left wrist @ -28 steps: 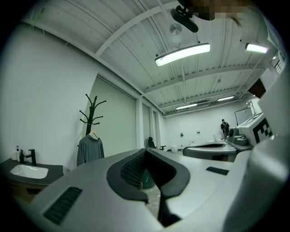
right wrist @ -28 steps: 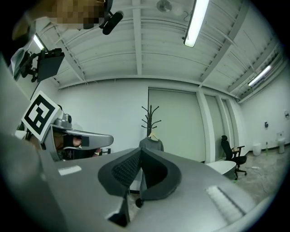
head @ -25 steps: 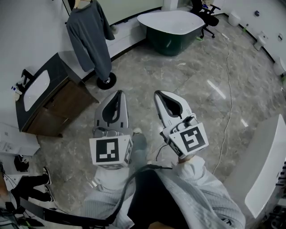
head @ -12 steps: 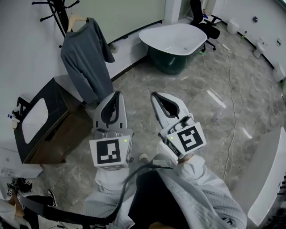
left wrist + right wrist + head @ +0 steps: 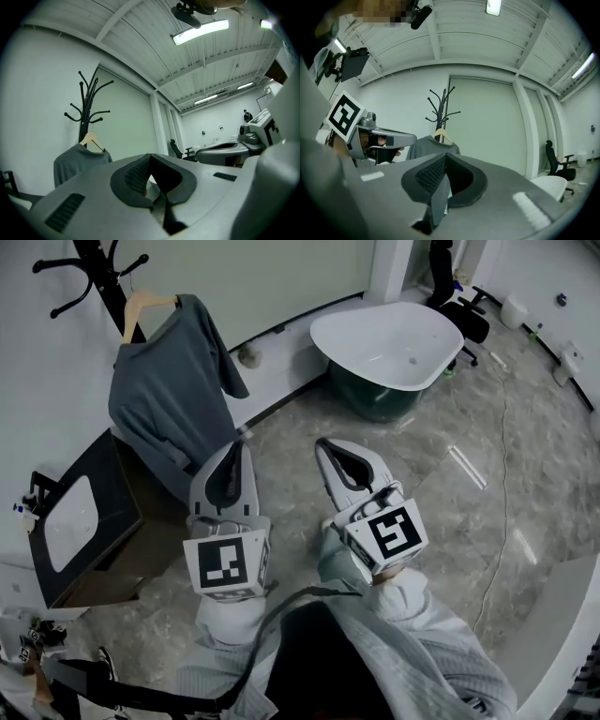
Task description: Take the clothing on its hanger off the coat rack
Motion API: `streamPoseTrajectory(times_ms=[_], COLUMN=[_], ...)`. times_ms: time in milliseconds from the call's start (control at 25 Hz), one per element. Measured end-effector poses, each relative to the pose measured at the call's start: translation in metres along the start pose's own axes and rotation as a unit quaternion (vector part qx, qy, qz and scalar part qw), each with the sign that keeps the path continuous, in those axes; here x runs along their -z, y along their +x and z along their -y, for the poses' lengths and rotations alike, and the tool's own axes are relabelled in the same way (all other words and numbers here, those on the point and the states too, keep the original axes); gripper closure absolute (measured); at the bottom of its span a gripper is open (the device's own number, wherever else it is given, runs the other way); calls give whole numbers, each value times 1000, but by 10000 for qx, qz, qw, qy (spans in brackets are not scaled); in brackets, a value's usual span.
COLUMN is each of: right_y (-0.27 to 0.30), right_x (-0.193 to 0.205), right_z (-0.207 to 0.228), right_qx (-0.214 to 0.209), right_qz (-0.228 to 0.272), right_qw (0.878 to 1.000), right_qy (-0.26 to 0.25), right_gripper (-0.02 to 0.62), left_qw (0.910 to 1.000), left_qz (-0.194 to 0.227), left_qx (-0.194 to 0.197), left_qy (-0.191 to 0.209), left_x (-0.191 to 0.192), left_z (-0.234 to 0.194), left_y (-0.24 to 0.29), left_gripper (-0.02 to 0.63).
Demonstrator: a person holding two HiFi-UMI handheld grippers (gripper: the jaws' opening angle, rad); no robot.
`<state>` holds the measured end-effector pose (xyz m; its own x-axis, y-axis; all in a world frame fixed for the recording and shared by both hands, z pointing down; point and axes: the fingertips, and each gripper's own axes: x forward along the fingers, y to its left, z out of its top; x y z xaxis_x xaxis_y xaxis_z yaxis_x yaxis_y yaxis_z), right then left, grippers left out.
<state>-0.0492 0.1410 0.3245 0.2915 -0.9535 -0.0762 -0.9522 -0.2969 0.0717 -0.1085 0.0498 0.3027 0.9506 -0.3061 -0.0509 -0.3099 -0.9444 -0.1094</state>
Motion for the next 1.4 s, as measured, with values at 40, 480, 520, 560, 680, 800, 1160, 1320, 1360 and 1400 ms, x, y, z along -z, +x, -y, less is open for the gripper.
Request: streamPoseTrajectory(times_ms=[40, 480, 520, 560, 680, 800, 1160, 1320, 1360, 1400], right_y=[16, 203, 220, 236, 281, 324, 426, 455, 461, 467], right_x=[-2, -20, -16, -12, -1, 9, -11, -19, -20, -20], right_z=[17, 147, 149, 149, 143, 130, 80, 61, 58, 55], right_qx=[-49, -1261, -1399, -1538, -1970, -2333, -3164, -3442, -3503, -3564], right_qz=[32, 317, 302, 288, 342, 390, 830, 963, 978, 996], right_qw=[10000, 9910, 9893, 9874, 9798, 9716, 9441, 9326, 9301, 9276], right_qy=[-14, -322, -279, -234, -90, -75, -415, -498, -509, -520], right_gripper=[594, 594, 594, 594, 594, 594, 592, 592, 592, 592], left_qw=[10000, 9887, 9861, 9835, 9751, 9668, 9481, 9371, 9338, 9298], left_qz=[22, -84, -179, -269, -461, -535, -478, -523, -574, -634], left_qx=[-81, -1462, -1612, -1755, -2141, -2460, -3051, -3336, -3407, -3498], left_qy=[2, 333, 355, 353, 351, 438, 760, 886, 934, 955], left_x=[-2, -21, -17, -13, 1, 11, -3, -9, -9, -8], left_z=[-5, -72, -82, -92, -125, -161, -247, -270, -275, -280], left_y=[21, 192, 199, 205, 219, 231, 254, 252, 251, 250], left_gripper=[601, 601, 601, 601, 601, 601, 601, 601, 601, 601])
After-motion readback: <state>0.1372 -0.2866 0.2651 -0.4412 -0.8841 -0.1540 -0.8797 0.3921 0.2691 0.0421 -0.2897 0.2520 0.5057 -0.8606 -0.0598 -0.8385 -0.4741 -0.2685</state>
